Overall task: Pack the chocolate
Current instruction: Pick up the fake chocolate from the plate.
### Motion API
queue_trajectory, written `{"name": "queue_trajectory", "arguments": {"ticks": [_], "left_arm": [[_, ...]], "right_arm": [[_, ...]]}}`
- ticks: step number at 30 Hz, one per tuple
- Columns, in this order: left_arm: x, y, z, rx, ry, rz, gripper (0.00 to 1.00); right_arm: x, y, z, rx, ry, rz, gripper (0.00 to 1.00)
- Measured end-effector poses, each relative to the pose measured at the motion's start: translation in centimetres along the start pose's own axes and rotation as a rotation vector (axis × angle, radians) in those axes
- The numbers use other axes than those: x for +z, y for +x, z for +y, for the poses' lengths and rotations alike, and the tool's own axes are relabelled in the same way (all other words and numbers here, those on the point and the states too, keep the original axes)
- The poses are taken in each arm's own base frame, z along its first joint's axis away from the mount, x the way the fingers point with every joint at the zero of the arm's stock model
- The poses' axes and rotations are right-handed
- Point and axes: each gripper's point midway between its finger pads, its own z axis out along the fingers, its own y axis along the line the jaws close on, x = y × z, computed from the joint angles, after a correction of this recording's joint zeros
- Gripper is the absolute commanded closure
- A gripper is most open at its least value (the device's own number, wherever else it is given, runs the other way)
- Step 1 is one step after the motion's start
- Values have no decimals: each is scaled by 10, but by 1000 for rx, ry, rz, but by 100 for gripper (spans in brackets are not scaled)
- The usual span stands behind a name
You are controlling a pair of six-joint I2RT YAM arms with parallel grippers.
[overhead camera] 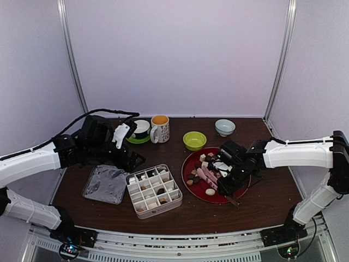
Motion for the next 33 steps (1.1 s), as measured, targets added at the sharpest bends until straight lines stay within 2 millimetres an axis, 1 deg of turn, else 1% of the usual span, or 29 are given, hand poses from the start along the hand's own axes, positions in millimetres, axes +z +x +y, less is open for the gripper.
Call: {"name": "queue_trajectory", "arguments": {"ticks": [6,10,13,15,16,18,21,33], "left_arm": [[0,0,0,0,0,0,2],[0,0,0,0,0,0,2],[0,0,0,0,0,0,2],[0,0,0,-1,0,0,2],[0,0,0,-1,0,0,2],[1,0,0,-4,0,2,2],[1,1,0,-7,0,4,2],[3,2,0,-13,0,11,2]], "right_arm": [[-3,-3,2,-5,-10,-11,76],[-12,-7,4,-6,-23,-42,77],[-23,-11,6,-7,-35,-78,78],[-29,-13,7,-11,-42,-97,76],[-31,-14,7,-13,-45,-103,73],[-34,-14,8,-17,-48,-111,72],[-35,-12,7,-24,-46,-105,74],[-33,-5,6,-26,-45,-75,75]]}}
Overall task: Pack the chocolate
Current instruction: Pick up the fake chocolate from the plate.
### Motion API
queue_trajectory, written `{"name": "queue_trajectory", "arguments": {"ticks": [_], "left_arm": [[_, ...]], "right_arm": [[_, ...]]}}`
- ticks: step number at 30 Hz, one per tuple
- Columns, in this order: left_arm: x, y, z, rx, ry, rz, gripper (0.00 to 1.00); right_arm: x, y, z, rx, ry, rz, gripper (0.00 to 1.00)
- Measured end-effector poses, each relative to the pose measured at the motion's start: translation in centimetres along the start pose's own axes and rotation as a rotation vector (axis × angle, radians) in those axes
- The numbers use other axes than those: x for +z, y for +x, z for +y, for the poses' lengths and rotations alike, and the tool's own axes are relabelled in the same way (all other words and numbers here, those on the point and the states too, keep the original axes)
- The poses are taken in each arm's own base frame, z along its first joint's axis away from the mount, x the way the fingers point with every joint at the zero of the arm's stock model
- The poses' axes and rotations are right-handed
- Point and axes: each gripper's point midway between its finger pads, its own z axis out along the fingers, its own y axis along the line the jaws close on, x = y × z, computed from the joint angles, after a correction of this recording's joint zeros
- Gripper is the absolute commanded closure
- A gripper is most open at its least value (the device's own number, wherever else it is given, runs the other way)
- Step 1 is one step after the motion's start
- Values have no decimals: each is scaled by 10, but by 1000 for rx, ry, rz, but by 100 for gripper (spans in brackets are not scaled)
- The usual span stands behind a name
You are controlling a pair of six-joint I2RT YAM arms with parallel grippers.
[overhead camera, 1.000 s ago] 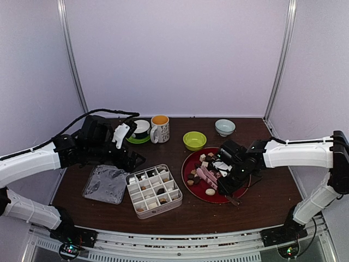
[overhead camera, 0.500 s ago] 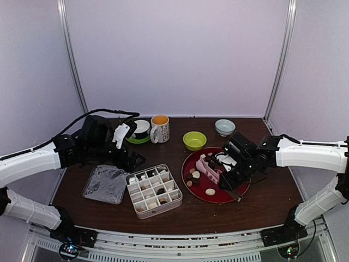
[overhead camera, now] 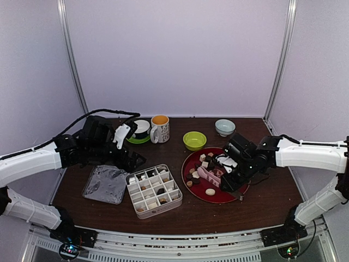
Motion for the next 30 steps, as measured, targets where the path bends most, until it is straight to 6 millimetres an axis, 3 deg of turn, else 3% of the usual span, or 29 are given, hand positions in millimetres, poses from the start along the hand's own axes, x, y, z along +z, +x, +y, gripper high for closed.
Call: {"name": "queue_trajectory", "arguments": {"ticks": [9,18,24,30], "left_arm": [[7,-1,-2,-3,9,14,2],[1,-10,4,-24,-24,-42,2],[-13,-15,20,-33,-98,-95,2],[-20,-4,55,-104,-207,-97,2]], "right_arm": [[2,26,1,0,-33,55,75],[-6,26,6,-5,-66,31,75],[-6,27,7,-7,-75,37,75],[-7,32,7,-10,-76,54,75]]}}
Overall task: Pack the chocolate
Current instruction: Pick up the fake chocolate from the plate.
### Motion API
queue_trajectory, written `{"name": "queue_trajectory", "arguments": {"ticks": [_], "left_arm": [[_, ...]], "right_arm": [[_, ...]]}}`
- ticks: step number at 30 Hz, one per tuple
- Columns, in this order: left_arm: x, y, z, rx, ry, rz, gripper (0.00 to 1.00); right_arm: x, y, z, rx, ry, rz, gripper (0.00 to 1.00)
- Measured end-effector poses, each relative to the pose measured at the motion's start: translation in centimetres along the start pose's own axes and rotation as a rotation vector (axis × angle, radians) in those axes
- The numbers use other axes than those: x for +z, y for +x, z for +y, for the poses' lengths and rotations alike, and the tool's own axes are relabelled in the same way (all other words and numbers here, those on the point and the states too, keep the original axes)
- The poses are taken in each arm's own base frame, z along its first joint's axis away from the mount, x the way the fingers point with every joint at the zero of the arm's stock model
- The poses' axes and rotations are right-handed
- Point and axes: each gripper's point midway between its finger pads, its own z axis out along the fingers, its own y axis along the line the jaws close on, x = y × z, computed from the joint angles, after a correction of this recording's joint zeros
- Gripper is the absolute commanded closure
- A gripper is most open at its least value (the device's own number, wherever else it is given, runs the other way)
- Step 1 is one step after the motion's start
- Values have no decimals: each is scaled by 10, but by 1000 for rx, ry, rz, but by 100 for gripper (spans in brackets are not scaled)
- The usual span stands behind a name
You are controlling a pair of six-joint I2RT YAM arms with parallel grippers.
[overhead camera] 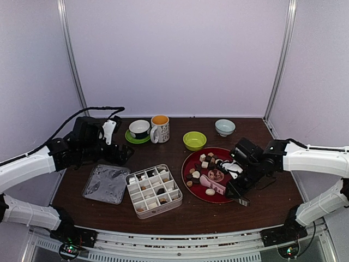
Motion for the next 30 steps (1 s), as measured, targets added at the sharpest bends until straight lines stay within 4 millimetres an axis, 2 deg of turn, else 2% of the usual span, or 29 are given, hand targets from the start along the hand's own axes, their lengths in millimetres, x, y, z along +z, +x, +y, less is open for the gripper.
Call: {"name": "queue_trajectory", "arguments": {"ticks": [9,16,21,30], "left_arm": [[-24,-4,72,-138,-201,-73,2],[-36,8,111,-202,-301,-86,2],[-37,25,119,-209,-307,-78,2],[-39,20,125,-205,-326,-101,2]], "right_arm": [[-3,0,2,-13,-9,-6,75],[-3,8,7,-18,-42,27,77],[-3,14,9,-20,-51,51,75],[3,12,3,-23,-7,81,76]]}}
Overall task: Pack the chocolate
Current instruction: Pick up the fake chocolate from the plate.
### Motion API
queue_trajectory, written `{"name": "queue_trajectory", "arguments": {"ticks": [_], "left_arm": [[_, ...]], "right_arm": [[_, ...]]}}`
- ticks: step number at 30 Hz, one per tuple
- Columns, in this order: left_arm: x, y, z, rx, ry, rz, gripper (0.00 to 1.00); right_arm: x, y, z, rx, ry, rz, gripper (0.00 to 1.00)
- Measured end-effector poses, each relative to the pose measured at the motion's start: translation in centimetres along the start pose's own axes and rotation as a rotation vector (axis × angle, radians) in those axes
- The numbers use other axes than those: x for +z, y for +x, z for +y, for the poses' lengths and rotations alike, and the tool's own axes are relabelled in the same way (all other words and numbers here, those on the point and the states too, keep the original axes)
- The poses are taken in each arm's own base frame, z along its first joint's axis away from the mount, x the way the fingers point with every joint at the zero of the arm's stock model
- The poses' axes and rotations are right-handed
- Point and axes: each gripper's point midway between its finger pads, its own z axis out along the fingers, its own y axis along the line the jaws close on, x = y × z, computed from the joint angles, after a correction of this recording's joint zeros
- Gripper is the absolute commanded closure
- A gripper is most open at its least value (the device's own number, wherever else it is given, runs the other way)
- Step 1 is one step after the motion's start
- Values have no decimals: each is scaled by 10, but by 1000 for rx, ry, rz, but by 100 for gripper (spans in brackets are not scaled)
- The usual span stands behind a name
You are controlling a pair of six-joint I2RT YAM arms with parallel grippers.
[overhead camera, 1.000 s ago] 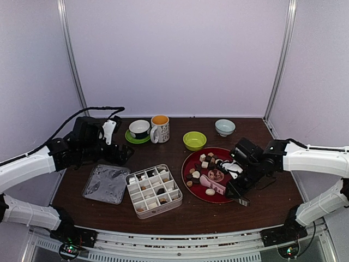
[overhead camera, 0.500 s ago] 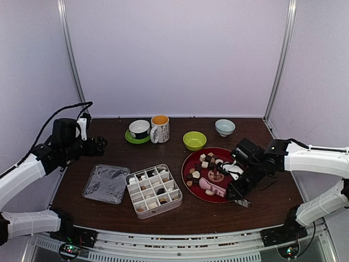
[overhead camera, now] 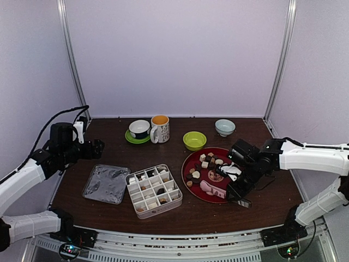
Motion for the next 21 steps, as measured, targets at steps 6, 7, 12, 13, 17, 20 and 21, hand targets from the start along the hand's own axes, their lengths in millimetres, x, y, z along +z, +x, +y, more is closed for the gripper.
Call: {"name": "queue_trajectory", "arguments": {"ticks": [6,7,12,13,17,20,21], "left_arm": [[4,4,4,1,-19,17,2],[5,5,5,0,-21,21,2],[10,9,5,2,-22,42,2],[11,10,5,4,-22,46,2],[12,11,2,34,-6,48,2],[12,5,-1,68,10,27,2],[12,4,-2,76,13,21,2]], "right_arm": [[-3,-8,-3,-13,27,-17,75],[-3,-9,-3,-17,31,-21,75],[-5,-13,-6,-27,55,-26,75],[-5,-14,-7,-28,62,-24,75],[-5,-15,-11,-44,88,-13,75],[-8,-16,-15,-52,115,-10,75],[-9,-16,-16,-55,123,-11,75]]}}
